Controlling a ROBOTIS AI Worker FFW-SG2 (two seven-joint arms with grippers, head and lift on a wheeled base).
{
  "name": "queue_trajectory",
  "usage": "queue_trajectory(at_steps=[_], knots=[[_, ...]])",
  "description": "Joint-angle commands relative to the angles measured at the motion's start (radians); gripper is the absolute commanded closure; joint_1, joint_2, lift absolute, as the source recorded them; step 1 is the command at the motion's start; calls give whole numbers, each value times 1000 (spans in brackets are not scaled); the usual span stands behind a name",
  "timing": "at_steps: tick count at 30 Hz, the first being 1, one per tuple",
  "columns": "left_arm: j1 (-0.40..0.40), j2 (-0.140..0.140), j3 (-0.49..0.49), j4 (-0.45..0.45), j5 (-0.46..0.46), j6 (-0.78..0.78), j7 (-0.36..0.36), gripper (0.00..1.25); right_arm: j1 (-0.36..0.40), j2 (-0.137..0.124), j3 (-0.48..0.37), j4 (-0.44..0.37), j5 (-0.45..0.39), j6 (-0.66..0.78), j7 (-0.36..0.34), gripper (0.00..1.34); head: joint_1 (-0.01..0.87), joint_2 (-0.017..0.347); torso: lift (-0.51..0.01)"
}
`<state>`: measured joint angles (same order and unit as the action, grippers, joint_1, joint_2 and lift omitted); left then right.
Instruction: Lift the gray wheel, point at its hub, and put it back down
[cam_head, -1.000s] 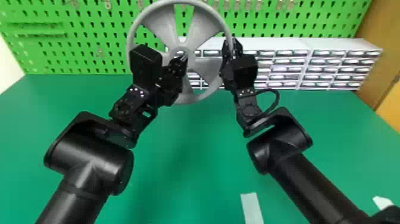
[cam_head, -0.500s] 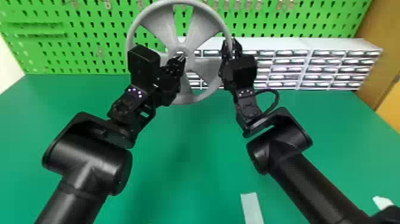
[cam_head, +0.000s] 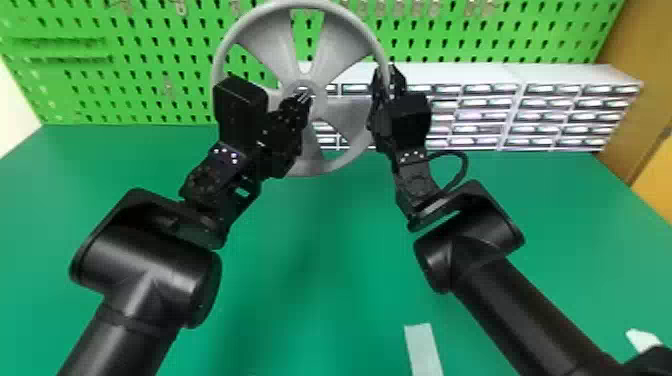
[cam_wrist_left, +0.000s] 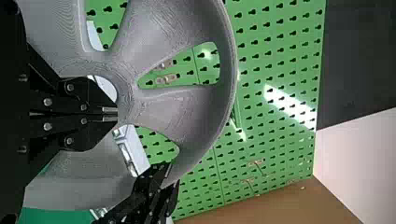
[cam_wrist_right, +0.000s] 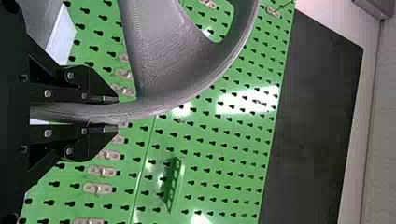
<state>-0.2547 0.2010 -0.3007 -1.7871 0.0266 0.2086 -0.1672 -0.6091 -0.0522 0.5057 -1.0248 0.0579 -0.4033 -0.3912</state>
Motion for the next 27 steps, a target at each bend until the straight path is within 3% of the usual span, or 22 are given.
queue_trajectory(at_steps=[1, 27], knots=[[-2, 0, -2, 0, -2, 0, 0, 1222, -1, 0, 0, 0, 0, 0, 0, 1248, 692, 48, -88], [-2, 2, -3, -2, 3, 2, -22, 1220, -4, 0, -3, 0, -1, 8, 0, 1246, 692, 48, -88]])
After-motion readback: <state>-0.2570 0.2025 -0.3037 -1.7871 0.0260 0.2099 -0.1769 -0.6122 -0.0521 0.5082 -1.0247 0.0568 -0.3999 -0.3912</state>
